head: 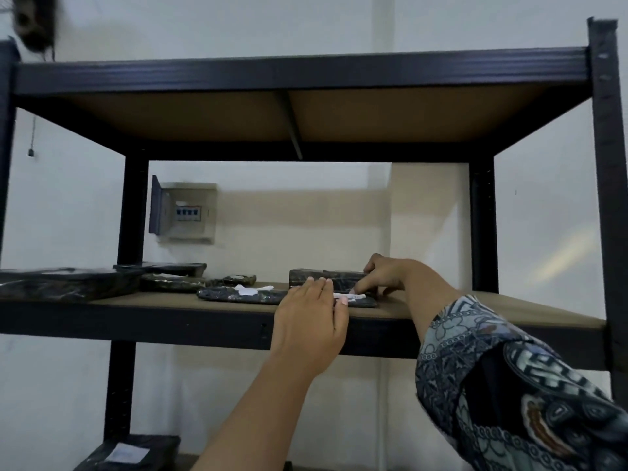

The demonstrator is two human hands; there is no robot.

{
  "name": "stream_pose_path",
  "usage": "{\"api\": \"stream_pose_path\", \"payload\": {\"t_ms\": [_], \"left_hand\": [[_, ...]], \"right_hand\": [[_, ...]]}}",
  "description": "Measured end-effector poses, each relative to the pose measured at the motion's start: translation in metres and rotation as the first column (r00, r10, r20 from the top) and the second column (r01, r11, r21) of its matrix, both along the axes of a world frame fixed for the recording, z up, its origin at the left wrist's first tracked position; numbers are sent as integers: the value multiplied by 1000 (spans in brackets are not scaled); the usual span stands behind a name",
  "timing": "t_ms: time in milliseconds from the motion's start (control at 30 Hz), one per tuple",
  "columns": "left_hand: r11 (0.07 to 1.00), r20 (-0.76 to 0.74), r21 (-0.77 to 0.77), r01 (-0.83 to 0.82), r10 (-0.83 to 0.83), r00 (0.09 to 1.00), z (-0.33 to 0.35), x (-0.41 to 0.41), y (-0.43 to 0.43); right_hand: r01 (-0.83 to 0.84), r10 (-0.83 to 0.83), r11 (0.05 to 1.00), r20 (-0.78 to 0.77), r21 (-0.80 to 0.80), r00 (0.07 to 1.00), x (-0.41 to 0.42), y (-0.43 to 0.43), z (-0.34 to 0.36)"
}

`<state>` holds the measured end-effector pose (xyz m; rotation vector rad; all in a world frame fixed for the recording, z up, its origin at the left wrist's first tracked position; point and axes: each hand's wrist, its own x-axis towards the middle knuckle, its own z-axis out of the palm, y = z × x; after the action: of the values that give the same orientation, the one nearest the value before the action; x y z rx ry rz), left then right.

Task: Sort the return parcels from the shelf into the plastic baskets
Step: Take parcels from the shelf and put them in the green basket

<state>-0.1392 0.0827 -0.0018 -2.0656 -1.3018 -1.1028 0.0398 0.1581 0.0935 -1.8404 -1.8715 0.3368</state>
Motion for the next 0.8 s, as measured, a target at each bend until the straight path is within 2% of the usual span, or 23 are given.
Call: {"api": "stream_pose_path", "payload": {"t_ms": [133, 300, 533, 700, 800], "left_hand": [[999, -16, -13, 39, -39, 999, 0, -4, -3], [999, -50, -22, 40, -41, 998, 1, -3, -5], [999, -93, 50, 18, -13, 996, -18, -4, -10], [989, -43, 116, 93, -88, 995, -46, 8, -29], [980, 7, 119, 158, -160, 987, -70, 18, -46]], "right_hand": [[36, -31, 993, -54, 111, 998, 7, -7, -4], [71, -80, 940, 12, 335, 997, 17, -43, -7], [104, -111, 863, -15, 495, 994, 44, -118, -26], [135, -115, 760, -72, 635, 991, 63, -183, -55], [161, -112, 757, -118, 633, 987, 73, -219, -81]]}}
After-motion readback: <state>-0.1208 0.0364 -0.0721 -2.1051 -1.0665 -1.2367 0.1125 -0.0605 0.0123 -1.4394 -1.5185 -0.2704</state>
